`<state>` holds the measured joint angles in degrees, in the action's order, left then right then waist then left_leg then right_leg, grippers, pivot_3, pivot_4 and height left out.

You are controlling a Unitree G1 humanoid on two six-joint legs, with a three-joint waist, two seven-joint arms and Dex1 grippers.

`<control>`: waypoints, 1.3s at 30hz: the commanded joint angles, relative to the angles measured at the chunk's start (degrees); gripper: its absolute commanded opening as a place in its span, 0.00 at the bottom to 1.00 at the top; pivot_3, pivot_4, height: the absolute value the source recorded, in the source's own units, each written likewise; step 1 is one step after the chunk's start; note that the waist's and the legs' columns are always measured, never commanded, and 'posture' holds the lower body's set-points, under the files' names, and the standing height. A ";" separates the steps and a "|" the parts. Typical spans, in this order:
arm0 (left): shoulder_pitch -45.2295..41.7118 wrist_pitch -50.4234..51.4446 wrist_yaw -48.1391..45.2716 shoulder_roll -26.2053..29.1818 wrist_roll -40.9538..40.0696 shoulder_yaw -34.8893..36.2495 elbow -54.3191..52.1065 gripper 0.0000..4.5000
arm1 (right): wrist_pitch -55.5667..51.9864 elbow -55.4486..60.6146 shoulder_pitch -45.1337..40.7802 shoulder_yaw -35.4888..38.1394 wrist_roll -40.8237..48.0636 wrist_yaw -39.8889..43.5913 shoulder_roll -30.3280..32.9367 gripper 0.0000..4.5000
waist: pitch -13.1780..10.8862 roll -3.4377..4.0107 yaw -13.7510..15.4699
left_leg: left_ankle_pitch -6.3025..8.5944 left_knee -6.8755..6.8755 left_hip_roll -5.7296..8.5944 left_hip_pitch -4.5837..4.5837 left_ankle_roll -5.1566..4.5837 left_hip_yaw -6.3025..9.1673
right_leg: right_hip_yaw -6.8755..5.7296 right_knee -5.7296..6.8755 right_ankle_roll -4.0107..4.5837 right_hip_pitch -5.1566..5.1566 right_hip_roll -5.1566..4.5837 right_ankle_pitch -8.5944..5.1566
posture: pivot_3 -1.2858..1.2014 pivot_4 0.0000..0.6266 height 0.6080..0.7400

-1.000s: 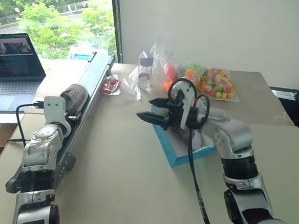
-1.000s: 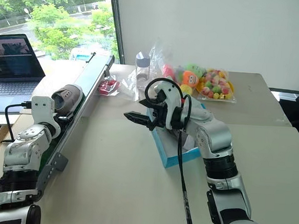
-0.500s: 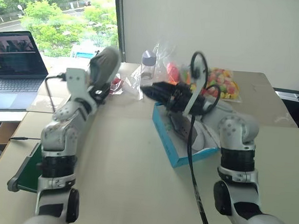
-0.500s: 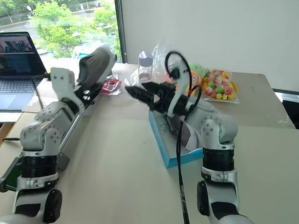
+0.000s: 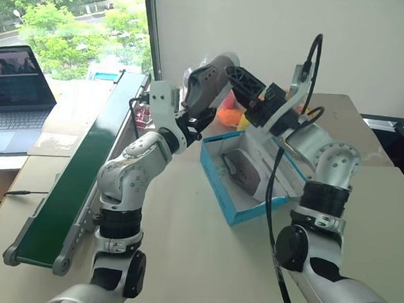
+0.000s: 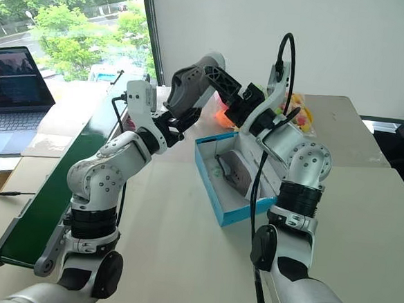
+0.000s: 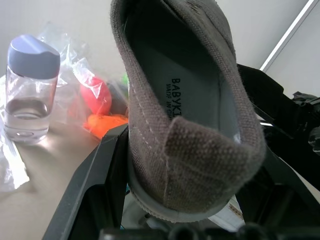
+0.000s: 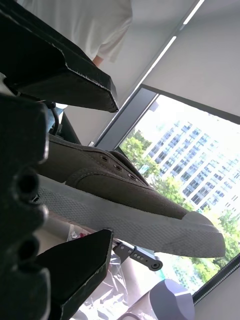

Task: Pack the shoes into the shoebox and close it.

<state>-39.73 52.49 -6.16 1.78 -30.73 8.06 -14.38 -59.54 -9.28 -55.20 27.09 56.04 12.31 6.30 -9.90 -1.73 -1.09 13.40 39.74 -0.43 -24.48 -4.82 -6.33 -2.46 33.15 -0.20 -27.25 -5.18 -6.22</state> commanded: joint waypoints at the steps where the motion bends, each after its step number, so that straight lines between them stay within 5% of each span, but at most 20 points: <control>1: -1.18 2.99 -1.47 -0.47 -3.94 -1.73 -4.67 0.54 | 1.19 0.07 -0.69 -0.17 1.20 -0.96 0.06 1.00 | 0.00 0.00 0.04 | 0.00 0.00 0.00 0.04 0.00 0.00 | 0.01 0.00 -0.08 0.05 0.00 -0.05 | 0.52 0.24 1.00; 15: -3.65 4.55 -1.75 2.31 -5.37 -0.94 -4.72 0.54 | 3.76 -2.81 -0.11 -2.62 -1.54 -0.06 2.17 1.00 | 0.00 0.00 0.20 | 0.00 0.00 0.02 0.08 -0.02 0.01 | 0.03 -0.02 -0.17 0.11 -0.01 -0.10 | 0.52 0.24 1.00; 27: 0.57 10.55 -6.25 5.26 -9.19 -3.76 -6.37 0.54 | 6.30 -4.63 -1.26 -3.13 -0.98 2.18 2.85 0.21 | 0.00 0.00 0.08 | 0.00 0.00 0.01 0.10 -0.02 0.01 | 0.04 -0.01 -0.18 0.11 0.01 -0.10 | 0.52 0.24 1.00; 28: 0.86 10.55 -6.64 5.60 -9.44 -3.54 -6.46 0.65 | 6.33 -4.68 -1.25 -3.36 -1.07 2.45 3.17 0.12 | 0.00 0.00 0.09 | 0.00 0.00 0.01 0.10 -0.02 0.01 | 0.04 -0.01 -0.18 0.11 0.00 -0.10 | 0.52 0.24 1.00; 32: 1.51 10.41 -8.31 9.97 -8.61 -2.62 -6.99 0.99 | 7.84 -3.59 -1.22 -5.35 -3.90 3.89 6.08 0.08 | -0.01 0.01 0.43 | 0.00 0.00 0.02 0.08 -0.02 0.02 | 0.04 -0.02 -0.17 0.11 -0.02 -0.10 | 0.52 0.24 1.00; 39: 6.60 8.38 -15.70 21.97 -7.70 -2.86 -8.72 1.00 | 7.19 -2.57 -4.00 -21.13 -20.18 13.78 25.81 0.08 | -0.05 0.09 0.16 | 0.01 -0.05 0.03 0.10 -0.01 -0.01 | 0.06 -0.04 -0.22 0.04 -0.02 -0.23 | 0.52 0.24 1.00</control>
<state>-33.39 62.61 -19.59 22.60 -38.97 5.54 -21.69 -52.47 -14.88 -56.71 9.17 38.72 21.40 28.91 -9.95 -1.64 -0.93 13.41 39.66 -0.40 -24.37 -4.83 -6.34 -2.40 33.10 -0.29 -27.22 -5.19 -6.54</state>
